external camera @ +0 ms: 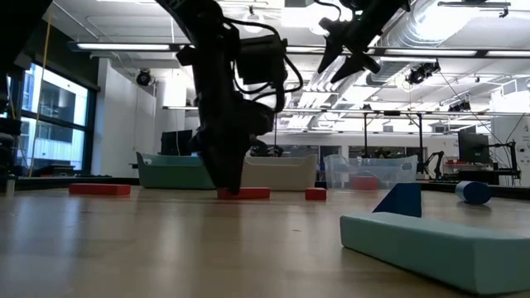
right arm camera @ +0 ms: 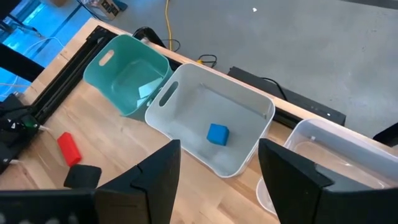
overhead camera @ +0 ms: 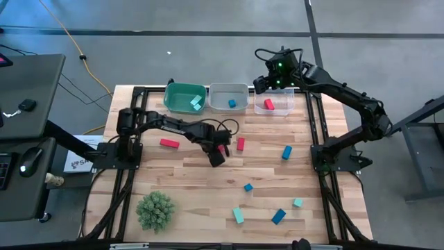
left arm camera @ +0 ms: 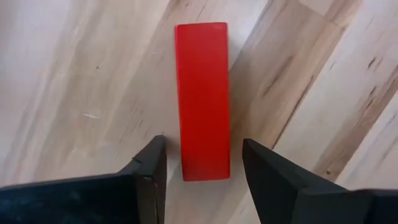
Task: Sort & place blocks by color
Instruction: Put the middle red block into the transparent bin
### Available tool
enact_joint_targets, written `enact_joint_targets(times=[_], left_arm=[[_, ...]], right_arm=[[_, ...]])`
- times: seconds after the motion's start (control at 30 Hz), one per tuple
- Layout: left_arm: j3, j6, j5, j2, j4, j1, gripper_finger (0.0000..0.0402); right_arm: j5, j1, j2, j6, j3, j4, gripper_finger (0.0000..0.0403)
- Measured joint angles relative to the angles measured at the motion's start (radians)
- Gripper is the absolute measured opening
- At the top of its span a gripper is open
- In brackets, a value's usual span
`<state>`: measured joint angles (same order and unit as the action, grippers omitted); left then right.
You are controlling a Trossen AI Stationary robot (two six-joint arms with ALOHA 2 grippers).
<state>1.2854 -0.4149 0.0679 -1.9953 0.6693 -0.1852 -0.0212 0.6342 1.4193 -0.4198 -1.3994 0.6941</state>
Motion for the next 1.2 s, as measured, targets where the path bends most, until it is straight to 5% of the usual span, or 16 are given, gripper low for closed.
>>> enact_joint_targets(times=[0.43, 0.77, 1.2], left_arm=[[-0.002, 0.135, 0.038, -0.004, -0.001, -0.001, 0.0007], [-0.006, 0.164, -0.031, 0.02, -0.005, -0.007, 0.0002], [-0.005, 0.184, -0.033, 0.163, -0.129, -0.055, 0.0]], right_arm=[[-0.002, 0.0, 0.0, 0.003, 0.0, 0.024, 0.0206], [-0.028, 0.0, 0.0, -0.016, 0.0, 0.029, 0.0206], [-0.314, 0.0, 0.0, -0.132, 0.0, 0.028, 0.0206]])
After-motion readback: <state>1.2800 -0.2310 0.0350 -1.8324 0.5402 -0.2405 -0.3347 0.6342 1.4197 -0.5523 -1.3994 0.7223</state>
